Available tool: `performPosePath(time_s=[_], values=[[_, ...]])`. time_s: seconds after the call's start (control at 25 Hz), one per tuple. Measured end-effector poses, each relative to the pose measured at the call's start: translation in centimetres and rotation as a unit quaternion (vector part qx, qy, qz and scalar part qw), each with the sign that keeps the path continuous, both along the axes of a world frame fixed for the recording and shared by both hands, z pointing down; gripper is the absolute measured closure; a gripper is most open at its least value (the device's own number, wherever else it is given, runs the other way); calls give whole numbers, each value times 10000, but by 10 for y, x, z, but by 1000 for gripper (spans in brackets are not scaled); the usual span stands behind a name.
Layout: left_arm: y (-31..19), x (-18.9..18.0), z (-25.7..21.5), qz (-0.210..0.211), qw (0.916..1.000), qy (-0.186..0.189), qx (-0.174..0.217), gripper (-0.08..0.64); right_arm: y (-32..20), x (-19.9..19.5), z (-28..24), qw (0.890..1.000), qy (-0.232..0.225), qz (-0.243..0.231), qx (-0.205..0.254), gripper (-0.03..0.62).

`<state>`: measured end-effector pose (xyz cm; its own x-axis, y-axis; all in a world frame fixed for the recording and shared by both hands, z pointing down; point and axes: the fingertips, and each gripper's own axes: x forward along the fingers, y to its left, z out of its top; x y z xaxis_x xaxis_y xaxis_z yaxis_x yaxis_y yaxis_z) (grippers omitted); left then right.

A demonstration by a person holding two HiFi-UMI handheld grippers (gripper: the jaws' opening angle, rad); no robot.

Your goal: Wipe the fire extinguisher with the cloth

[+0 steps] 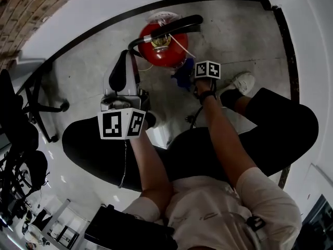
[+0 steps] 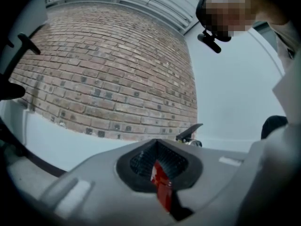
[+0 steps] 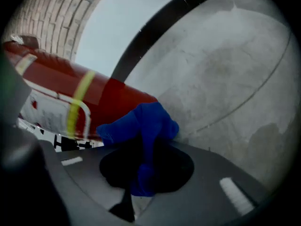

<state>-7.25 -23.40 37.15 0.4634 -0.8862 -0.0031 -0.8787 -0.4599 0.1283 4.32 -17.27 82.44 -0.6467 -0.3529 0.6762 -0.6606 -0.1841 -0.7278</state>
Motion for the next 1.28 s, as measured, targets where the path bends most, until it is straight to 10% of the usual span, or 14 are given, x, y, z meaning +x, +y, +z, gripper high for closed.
performPosePath(time_s=[0.24,0.4,0.52,0.6,0.72,0.84,0.92,1.08,1.28], values=[[-13,-9,-26,7,9994,-29,330,560,9,-5,18,9981,185,267,-523,535],[-25,-16,-55,-88,9981,40,608,560,-30,42,-89,9904,-695,1152,316,534],[-33,-10,-74,-21,9974,30,713,560,-82,68,-227,9458,-2459,1655,1325,534],[-38,-4,-81,28,9972,68,751,560,-100,67,-302,9126,-3490,1184,1769,534],[-41,3,-91,-26,9965,314,771,560,-99,46,-352,8957,-3983,-77,1977,534],[-34,19,-97,-23,9959,467,769,560,-96,32,-362,8862,-4265,-108,1808,534],[-30,32,-98,121,9965,317,760,560,-93,32,-350,8911,-4196,-47,1727,534],[-30,35,-107,99,9967,179,781,560,-88,32,-248,9489,-2934,-131,1155,535],[-39,25,-106,-21,9970,72,773,560,-73,36,-111,9881,-1522,-39,203,535]])
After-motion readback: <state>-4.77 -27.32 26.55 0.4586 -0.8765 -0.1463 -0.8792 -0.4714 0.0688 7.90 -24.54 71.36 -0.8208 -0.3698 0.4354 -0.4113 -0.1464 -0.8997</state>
